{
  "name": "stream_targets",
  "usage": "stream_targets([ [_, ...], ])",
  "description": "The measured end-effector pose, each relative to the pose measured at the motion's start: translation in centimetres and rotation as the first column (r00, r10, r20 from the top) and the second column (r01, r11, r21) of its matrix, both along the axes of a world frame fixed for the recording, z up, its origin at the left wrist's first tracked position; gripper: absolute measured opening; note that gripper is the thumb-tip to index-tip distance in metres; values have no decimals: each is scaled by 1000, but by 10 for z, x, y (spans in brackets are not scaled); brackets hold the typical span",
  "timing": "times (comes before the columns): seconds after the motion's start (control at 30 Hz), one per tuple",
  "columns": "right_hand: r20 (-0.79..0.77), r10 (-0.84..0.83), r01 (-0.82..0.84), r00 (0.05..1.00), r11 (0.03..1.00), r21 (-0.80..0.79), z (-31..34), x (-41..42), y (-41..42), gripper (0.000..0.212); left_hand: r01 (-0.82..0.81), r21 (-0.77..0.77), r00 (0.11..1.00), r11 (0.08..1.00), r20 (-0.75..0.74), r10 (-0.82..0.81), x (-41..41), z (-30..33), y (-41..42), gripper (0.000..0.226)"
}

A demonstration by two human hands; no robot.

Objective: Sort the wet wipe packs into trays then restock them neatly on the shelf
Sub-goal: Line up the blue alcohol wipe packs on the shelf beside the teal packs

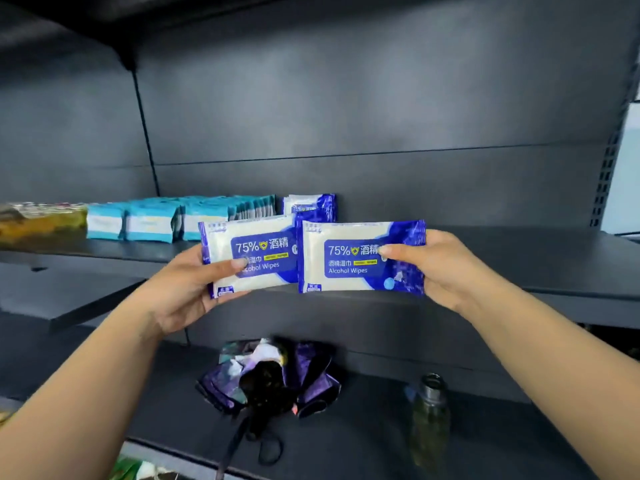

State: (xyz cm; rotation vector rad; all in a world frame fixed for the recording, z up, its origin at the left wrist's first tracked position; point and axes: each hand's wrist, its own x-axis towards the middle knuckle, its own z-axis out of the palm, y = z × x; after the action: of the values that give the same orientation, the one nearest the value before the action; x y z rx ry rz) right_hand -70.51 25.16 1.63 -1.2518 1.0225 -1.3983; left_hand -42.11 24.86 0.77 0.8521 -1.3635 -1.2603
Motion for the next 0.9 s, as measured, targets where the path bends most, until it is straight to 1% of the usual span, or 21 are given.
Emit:
stream_targets([
  [0.1,-20,-58,57,998,998,-38,18,14,-39,12,-124,-25,991,992,-50,123,10,6,-37,27],
  [0.13,-29,-81,80,996,996,-43,21,17,-53,12,-192,-32,981,981,-50,190,14,6,-50,21],
  [0.2,-45,-114,112,992,993,-47,29,26,-87,13,-312,-90,950,946,-16,312,24,7,-85,20],
  [0.23,-44,-129,127,991,991,-48,32,30,-102,13,-381,-139,922,914,18,387,30,7,-101,19],
  [0.3,-27,-163,162,986,986,-49,36,38,-136,14,-504,-249,835,827,104,540,41,9,-134,20],
  [0.33,-25,-180,179,983,983,-45,38,43,-155,15,-552,-303,779,777,144,610,45,10,-149,26],
  [0.4,-25,-214,214,976,977,-20,39,51,-185,24,-602,-391,691,697,183,699,46,8,-167,35],
  [0.47,-51,-245,245,968,969,5,39,59,-216,26,-624,-441,637,645,192,747,47,2,-184,36],
  [0.5,-65,-251,252,966,968,14,38,64,-232,23,-627,-459,619,629,196,760,47,-1,-191,36],
  [0.57,-81,-253,256,964,966,29,35,72,-256,14,-616,-481,613,623,204,763,47,-7,-201,35],
  [0.67,-100,-245,250,964,968,39,30,84,-293,18,-628,-494,601,601,183,778,51,-11,-213,35],
  [0.77,-132,-230,237,964,970,44,23,94,-322,19,-652,-488,569,580,190,800,57,-15,-219,35],
  [0.9,-186,-251,264,950,963,50,10,98,-346,17,-633,-518,567,575,196,800,57,-20,-217,33],
])
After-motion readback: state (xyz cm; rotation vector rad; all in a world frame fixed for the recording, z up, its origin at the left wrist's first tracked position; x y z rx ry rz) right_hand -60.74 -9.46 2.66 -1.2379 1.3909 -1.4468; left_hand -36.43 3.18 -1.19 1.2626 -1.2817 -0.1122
